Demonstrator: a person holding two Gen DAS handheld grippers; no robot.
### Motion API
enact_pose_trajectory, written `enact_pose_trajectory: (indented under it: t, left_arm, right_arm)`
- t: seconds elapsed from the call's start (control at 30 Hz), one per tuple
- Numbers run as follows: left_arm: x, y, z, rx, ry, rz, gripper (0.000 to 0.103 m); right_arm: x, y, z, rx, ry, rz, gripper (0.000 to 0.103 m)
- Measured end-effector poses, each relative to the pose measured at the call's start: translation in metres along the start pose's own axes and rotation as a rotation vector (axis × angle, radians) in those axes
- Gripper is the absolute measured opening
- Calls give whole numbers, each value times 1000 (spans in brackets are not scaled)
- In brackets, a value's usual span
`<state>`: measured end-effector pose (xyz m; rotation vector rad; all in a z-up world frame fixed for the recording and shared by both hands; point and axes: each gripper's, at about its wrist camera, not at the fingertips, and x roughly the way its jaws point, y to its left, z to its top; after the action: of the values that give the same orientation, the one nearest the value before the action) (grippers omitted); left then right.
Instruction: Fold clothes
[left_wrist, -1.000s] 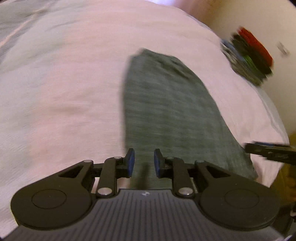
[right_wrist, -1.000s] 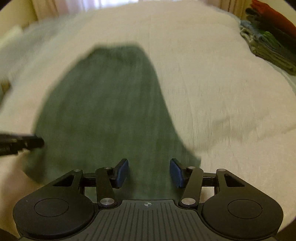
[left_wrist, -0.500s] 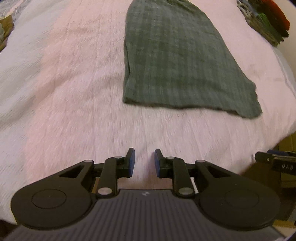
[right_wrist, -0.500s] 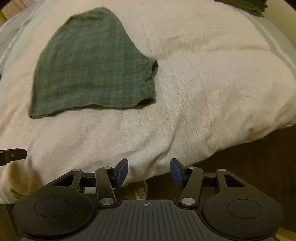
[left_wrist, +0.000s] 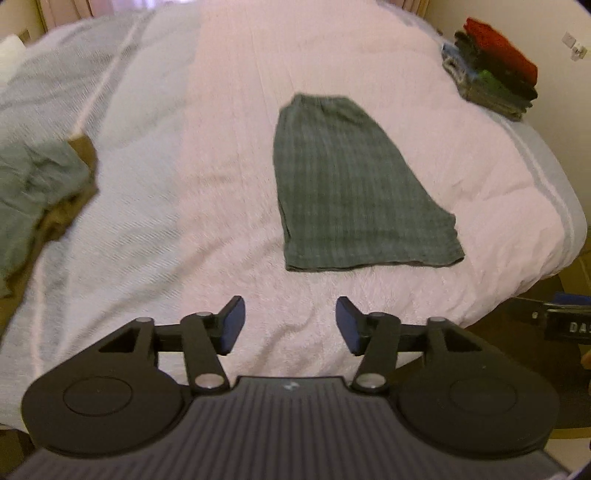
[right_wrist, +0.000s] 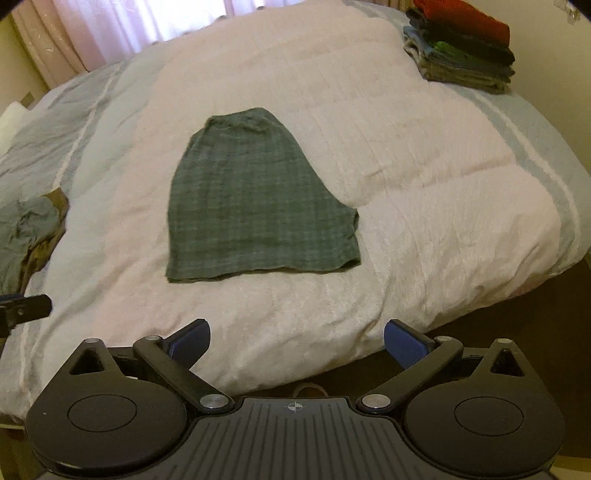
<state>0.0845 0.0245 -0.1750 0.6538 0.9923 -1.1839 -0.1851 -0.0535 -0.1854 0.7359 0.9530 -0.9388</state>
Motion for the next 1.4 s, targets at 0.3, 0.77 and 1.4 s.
enact_pose_trajectory:
  t: [0.3, 0.77, 1.4]
  left_arm:
    - [-49, 10, -26, -15, -37, 23, 57]
    - [-83, -16, -30, 69, -91, 29, 68]
    - [-87, -21, -33, 95, -106, 59, 73]
  right_arm:
    - [-28, 19, -17, -7, -5, 0, 103]
    - [-66, 40, -38, -35, -16, -4, 103]
    - [-72, 48, -31, -58, -44, -19, 103]
